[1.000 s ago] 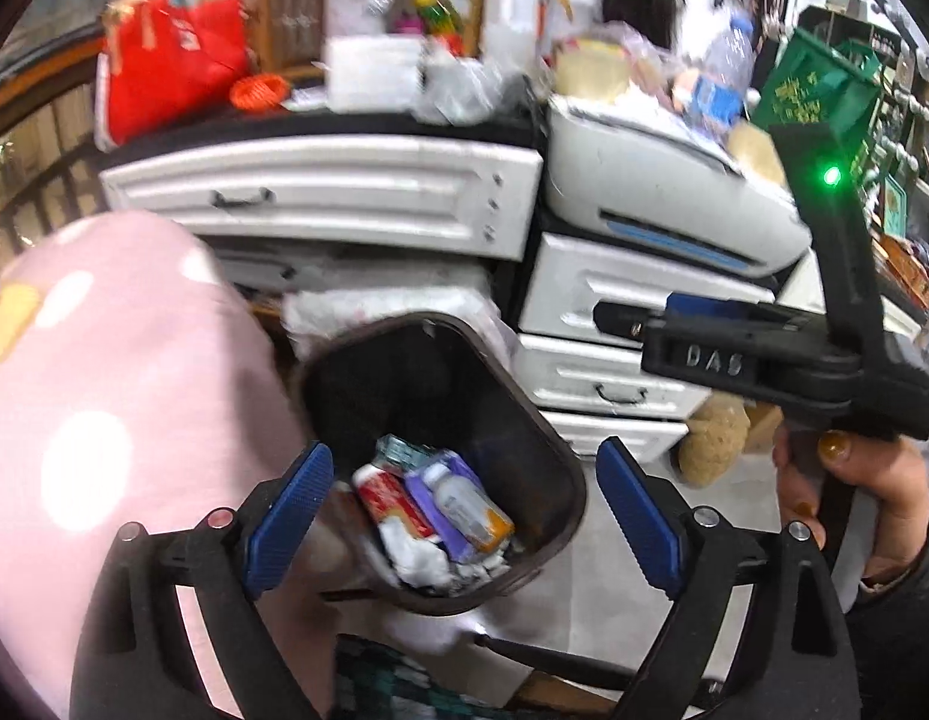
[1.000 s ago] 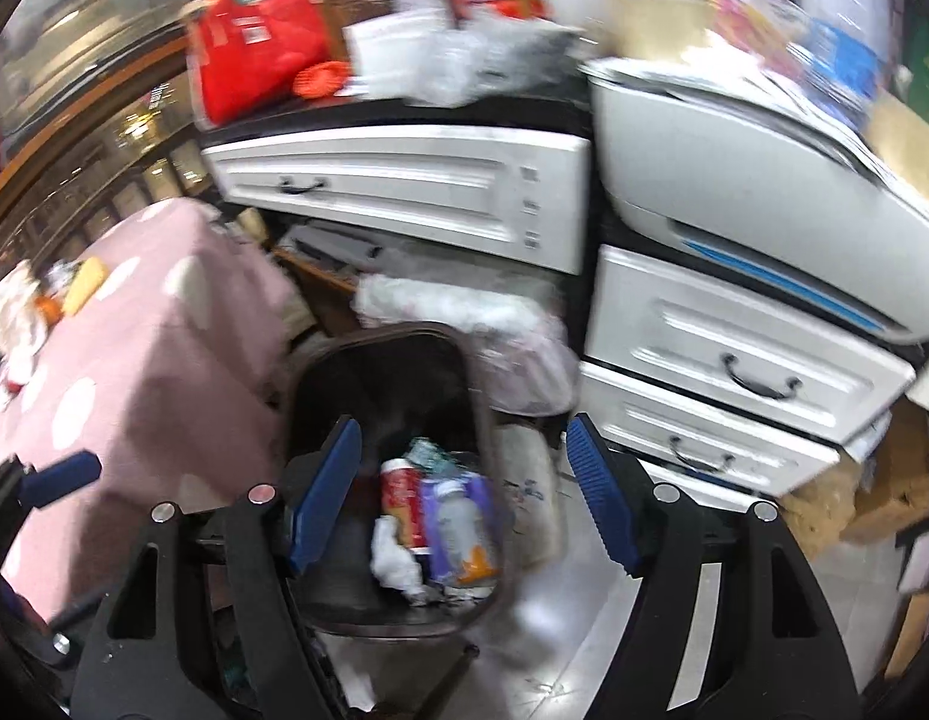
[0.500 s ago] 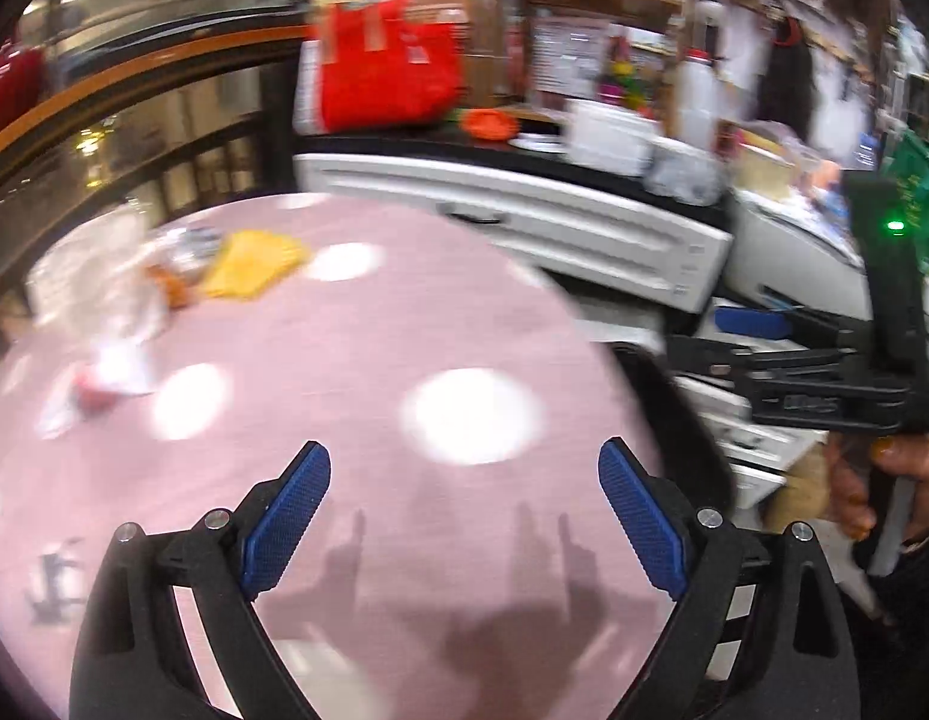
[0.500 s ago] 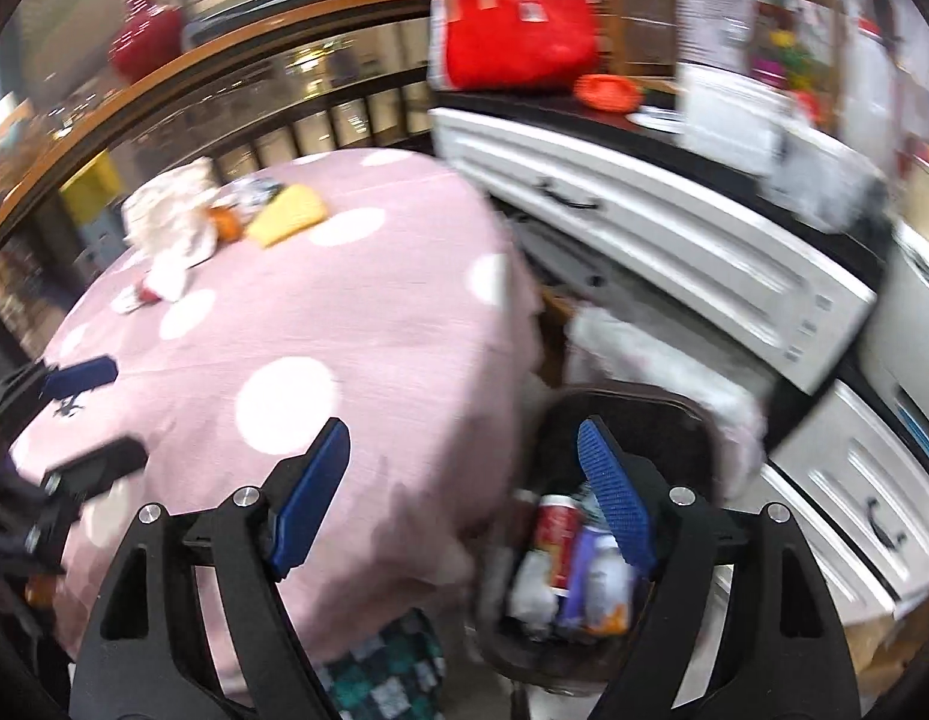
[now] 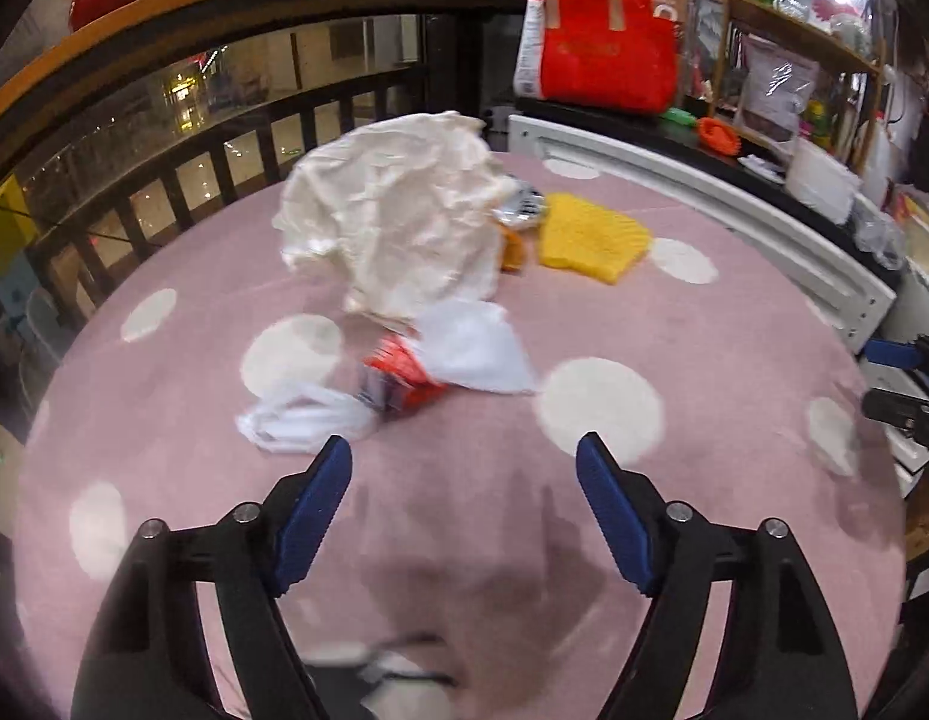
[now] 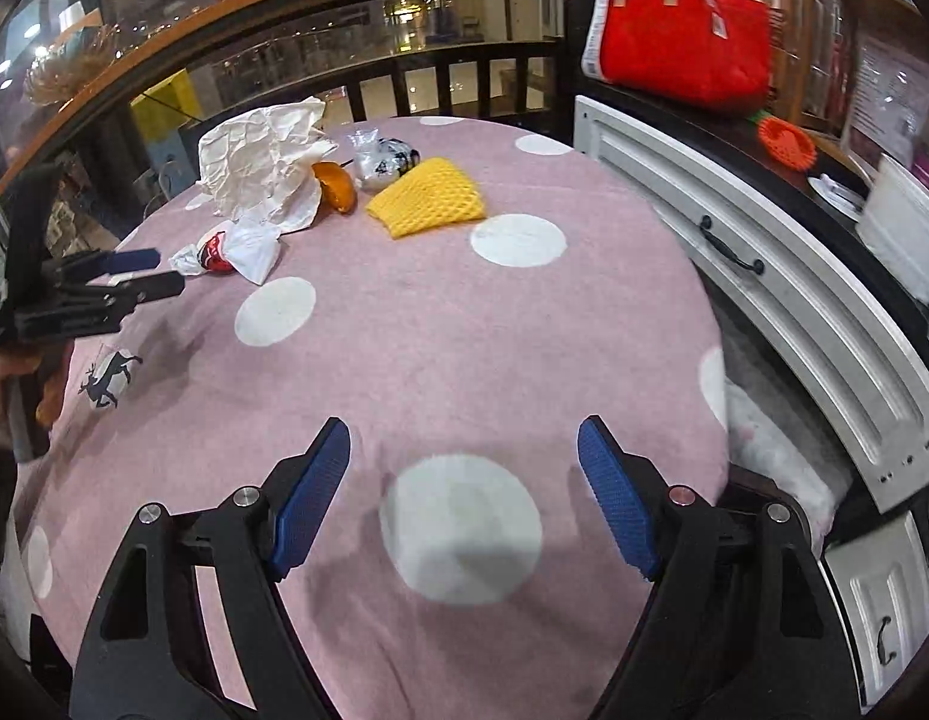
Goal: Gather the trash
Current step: 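Grasp the red-white packet in white plastic with the left tool while the right tool grasps the yellow foam net, then carry the yellow net into the bin and open the right tool while the left tool carries the packet, then lower the packet into the bin and open the left tool, then move both tools back over the table toward the remaining trash, then grasp the crumpled white paper with the left tool while the right tool grasps the orange peel, then carry the orange peel over the bin with the right tool while the left tool lifts the paper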
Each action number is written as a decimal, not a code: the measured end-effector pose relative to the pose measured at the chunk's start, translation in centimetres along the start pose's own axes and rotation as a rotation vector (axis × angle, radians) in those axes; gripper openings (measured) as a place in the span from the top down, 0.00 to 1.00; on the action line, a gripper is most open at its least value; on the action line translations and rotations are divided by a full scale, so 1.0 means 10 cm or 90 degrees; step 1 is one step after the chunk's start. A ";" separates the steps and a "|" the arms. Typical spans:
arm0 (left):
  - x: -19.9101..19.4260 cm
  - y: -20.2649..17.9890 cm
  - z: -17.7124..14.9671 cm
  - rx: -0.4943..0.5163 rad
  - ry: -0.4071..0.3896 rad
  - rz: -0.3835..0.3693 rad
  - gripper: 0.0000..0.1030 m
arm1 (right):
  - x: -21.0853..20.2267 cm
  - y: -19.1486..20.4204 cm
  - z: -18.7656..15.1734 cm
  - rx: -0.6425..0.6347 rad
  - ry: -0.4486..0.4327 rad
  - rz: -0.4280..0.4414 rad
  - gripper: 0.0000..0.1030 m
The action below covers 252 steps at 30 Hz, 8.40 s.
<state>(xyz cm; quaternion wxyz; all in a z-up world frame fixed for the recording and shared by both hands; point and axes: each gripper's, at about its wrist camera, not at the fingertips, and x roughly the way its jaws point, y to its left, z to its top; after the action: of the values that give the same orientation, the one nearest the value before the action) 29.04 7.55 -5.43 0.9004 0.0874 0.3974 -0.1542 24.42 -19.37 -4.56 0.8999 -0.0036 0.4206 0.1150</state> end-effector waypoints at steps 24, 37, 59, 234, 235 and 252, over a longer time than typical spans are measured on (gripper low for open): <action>0.28 0.16 0.14 0.004 0.018 -0.103 0.79 | 0.81 0.20 0.88 -0.036 0.035 0.009 0.25; -0.09 -0.15 -0.03 -0.017 -0.024 -0.035 0.79 | 1.68 0.19 1.44 -0.030 0.080 0.018 0.63; -0.45 -0.68 -0.23 -0.048 -0.057 -0.057 0.79 | 0.22 -0.02 0.61 -0.006 -0.034 0.039 0.97; -0.76 0.48 -0.34 -0.234 -0.167 -0.020 0.81 | 0.66 0.57 0.87 -0.082 -0.003 0.104 0.89; -0.77 0.43 -0.33 -0.232 -0.168 -0.026 0.81 | 0.59 0.54 0.82 -0.080 -0.007 0.103 0.89; -0.74 -0.92 -0.16 -0.130 -0.154 -0.188 0.81 | -0.69 -0.67 -0.36 0.080 -0.071 -0.002 0.89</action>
<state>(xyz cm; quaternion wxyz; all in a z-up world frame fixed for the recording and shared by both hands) 20.04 0.93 -1.27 0.9134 -0.0824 0.3081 -0.2528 18.87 -27.70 -2.26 0.9204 0.0588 0.3766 0.0869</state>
